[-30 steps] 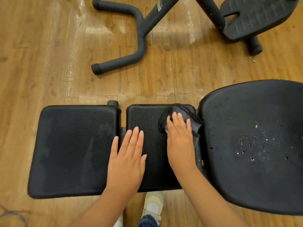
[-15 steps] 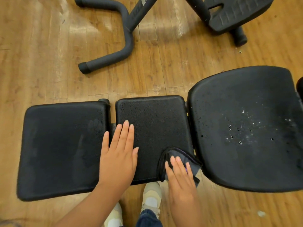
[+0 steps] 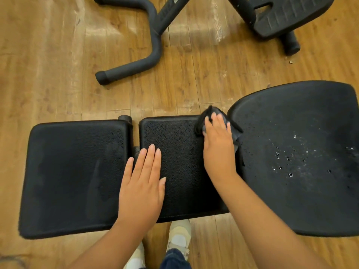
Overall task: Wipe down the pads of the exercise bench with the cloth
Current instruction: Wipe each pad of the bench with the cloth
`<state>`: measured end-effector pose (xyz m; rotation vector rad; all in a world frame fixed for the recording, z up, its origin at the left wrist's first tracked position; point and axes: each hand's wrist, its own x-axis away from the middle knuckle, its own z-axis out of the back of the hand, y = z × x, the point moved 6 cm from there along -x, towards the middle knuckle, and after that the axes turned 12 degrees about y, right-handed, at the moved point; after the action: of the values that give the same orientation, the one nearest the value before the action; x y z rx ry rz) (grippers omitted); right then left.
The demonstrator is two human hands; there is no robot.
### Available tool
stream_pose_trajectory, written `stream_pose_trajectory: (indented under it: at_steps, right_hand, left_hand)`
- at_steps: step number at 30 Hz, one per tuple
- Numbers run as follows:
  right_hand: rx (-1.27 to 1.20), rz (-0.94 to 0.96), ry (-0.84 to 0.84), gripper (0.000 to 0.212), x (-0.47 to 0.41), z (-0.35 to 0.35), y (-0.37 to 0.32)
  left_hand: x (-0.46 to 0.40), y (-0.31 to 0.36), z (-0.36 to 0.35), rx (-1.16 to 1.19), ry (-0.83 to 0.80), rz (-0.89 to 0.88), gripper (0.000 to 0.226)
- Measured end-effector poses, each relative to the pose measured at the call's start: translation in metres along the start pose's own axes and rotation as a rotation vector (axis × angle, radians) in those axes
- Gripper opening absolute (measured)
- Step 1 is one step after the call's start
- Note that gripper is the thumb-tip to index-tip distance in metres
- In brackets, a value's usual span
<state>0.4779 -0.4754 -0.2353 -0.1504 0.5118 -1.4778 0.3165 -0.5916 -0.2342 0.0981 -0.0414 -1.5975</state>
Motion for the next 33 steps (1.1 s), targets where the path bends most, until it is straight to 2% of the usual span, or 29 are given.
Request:
stream_pose_trajectory:
  at_steps: [4, 10, 15, 20, 24, 27, 33]
  right_hand:
    - [-0.014, 0.041, -0.024, 0.04, -0.026, -0.007, 0.0]
    - [-0.048, 0.05, -0.012, 0.04, -0.003, 0.001, 0.006]
    - [0.042, 0.069, -0.039, 0.045, 0.091, 0.023, 0.013]
    - [-0.02, 0.131, -0.013, 0.042, 0.18, 0.036, 0.019]
    - [0.098, 0.012, 0.037, 0.048, 0.15, 0.023, 0.019]
    - [0.107, -0.004, 0.099, 0.035, 0.097, 0.016, 0.007]
    - [0.094, -0.11, 0.144, 0.033, -0.006, -0.008, -0.006]
  left_hand:
    - [0.0, 0.0, 0.0, -0.001, -0.003, -0.001, 0.06]
    - [0.001, 0.0, 0.001, 0.0, -0.022, -0.001, 0.06]
    - [0.001, 0.0, 0.002, -0.007, -0.028, 0.001, 0.06]
    - [0.001, 0.002, -0.001, 0.005, -0.063, 0.022, 0.062]
    - [0.0, 0.001, -0.001, 0.006, -0.068, 0.03, 0.063]
    - [0.0, 0.001, -0.001, 0.027, -0.06, 0.03, 0.061]
    - [0.001, 0.0, -0.003, 0.042, -0.034, 0.021, 0.066]
